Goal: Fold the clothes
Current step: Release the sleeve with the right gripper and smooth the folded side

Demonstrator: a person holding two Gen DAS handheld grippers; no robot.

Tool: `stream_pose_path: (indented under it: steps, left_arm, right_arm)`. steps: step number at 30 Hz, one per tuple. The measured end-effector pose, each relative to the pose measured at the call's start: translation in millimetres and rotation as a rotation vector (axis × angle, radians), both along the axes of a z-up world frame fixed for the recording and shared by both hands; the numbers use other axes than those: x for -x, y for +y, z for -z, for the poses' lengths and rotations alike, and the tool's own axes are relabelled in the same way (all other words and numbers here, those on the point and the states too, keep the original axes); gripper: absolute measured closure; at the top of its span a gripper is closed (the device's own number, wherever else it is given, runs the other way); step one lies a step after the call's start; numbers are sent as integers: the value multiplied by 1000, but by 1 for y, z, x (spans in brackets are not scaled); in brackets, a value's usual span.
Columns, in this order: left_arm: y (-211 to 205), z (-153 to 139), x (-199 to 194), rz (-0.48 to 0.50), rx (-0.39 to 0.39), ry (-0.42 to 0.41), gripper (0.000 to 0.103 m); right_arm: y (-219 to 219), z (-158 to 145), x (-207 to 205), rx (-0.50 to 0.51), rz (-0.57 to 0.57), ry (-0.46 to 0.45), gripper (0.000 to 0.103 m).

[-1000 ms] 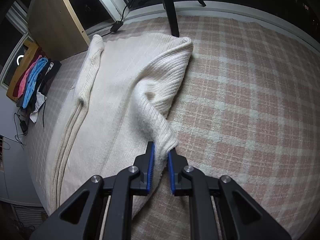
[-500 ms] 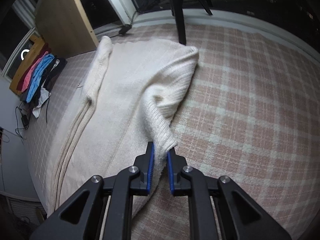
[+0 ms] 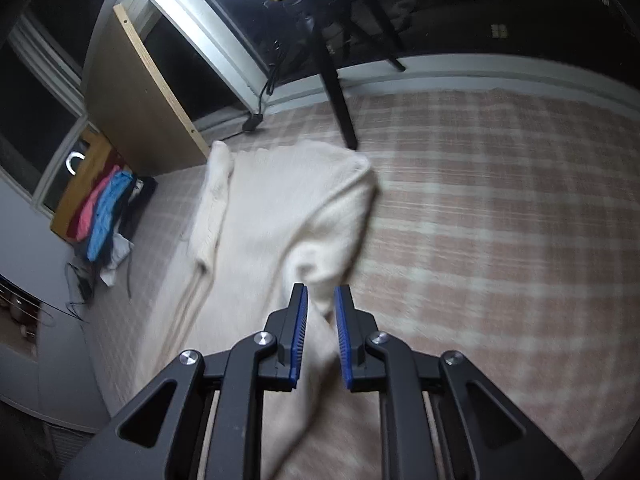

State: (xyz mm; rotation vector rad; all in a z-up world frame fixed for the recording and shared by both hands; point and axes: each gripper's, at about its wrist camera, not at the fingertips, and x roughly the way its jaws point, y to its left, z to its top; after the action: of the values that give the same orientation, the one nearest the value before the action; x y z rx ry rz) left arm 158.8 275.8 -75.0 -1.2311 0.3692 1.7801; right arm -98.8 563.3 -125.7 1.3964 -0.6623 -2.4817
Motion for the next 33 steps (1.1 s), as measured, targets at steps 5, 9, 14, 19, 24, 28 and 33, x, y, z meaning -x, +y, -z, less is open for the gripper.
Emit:
stream_pose_path:
  steps: [5,9,14,19,24,28,33]
  left_arm:
    - [-1,3,-1,-26,27,-18,71]
    - [3,4,-19,9,29,-9,67]
    - [18,11,-43,77,100,42,59]
    - [29,23,-48,122,156,114,57]
    - [16,19,-35,99,90,68,84]
    - [-15,4,-19,5,-14,-28,76]
    - [-46,11,23,-185,-36,-113,74]
  right_arm:
    - [-48,38,17,-269,-101,-92,79]
    - [-32,29,6,-184,-54,-79,79]
    - [-18,20,-13,-100,-33,-80,52]
    - [-29,32,-21,-110,-66,-95,52]
    - [-42,40,-26,-155,-93,-109,52]
    - [-42,28,-32,-164,-78,-117,52]
    - [-39,1,-76,-116,-61,-29,52]
